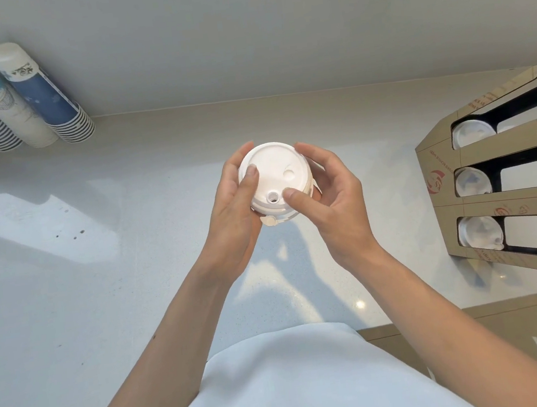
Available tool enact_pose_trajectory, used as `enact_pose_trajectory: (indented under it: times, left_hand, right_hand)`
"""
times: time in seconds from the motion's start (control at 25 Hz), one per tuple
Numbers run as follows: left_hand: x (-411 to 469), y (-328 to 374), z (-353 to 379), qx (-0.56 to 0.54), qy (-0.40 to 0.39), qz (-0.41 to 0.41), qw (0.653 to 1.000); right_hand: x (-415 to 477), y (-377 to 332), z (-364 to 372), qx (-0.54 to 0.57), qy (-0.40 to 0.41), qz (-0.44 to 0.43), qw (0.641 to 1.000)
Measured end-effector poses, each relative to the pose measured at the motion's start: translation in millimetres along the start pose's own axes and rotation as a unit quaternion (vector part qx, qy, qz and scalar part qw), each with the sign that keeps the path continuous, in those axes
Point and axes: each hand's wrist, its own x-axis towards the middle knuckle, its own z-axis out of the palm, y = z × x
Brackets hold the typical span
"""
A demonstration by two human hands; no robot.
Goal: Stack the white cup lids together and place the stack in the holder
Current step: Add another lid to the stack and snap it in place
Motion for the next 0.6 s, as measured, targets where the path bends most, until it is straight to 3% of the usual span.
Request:
enact_pose_trajectory:
  times: [0.28, 0.6]
  left_hand:
    - [-3.3, -1.1, 1.2, -0.016, -0.029, 0.013, 0.999]
    - [-5.5, 2.2, 5.1, -0.036, -0.038, 0.039, 0.998]
  right_hand:
    - [0.2, -2.5, -2.2, 0.050, -0.009, 0.021, 0.999]
    - [2.3, -3.9, 1.4, 0.031, 0.008, -0.024, 0.999]
